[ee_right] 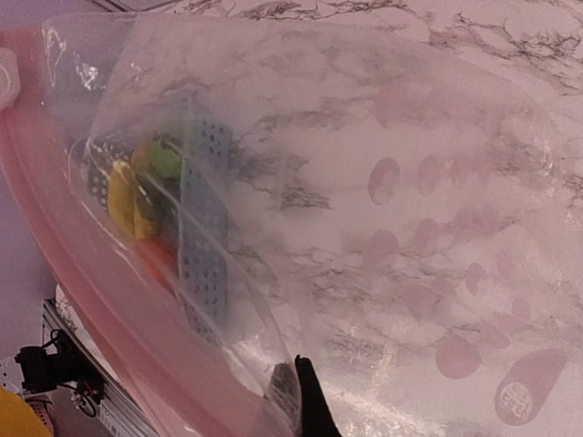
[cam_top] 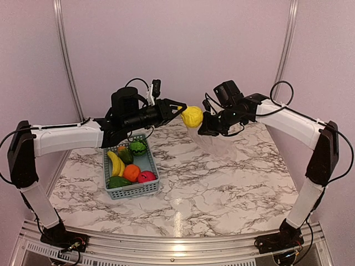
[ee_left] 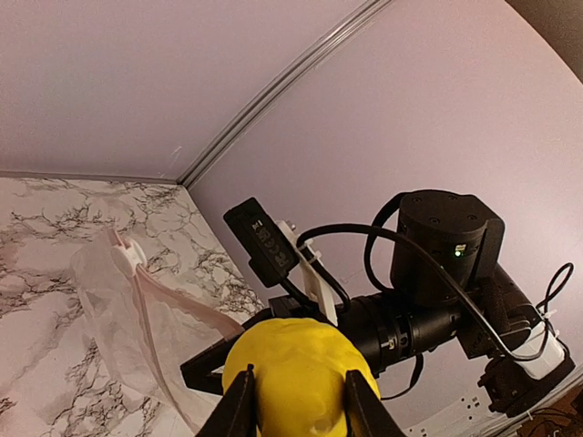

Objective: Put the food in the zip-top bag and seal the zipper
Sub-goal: Place the fake fruit in the zipper food storage bag.

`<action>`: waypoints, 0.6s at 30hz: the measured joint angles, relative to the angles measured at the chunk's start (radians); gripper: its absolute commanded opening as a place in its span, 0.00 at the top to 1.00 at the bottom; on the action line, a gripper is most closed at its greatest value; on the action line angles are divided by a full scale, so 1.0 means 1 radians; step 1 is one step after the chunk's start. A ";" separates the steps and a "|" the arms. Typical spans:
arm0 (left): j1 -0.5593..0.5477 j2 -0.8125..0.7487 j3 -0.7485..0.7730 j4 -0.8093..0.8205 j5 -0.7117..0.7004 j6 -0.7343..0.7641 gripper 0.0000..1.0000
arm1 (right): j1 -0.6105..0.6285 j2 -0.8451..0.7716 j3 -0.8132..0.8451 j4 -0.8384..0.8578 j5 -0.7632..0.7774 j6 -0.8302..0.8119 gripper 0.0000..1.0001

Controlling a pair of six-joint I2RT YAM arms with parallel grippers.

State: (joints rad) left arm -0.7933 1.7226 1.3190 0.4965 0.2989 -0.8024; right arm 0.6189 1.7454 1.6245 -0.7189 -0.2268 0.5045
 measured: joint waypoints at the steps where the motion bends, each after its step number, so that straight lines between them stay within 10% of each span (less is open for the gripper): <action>1: 0.000 0.000 0.000 -0.002 -0.010 0.003 0.94 | 0.000 0.000 0.000 -0.001 0.000 0.002 1.00; 18: -0.013 0.076 -0.002 -0.217 -0.200 0.064 0.96 | 0.005 -0.047 0.000 -0.002 -0.001 0.025 1.00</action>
State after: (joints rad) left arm -0.8066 1.7988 1.3170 0.2794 0.0986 -0.7380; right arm 0.6239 1.6989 1.6245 -0.7212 -0.2276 0.5297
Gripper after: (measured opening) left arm 0.301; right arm 0.002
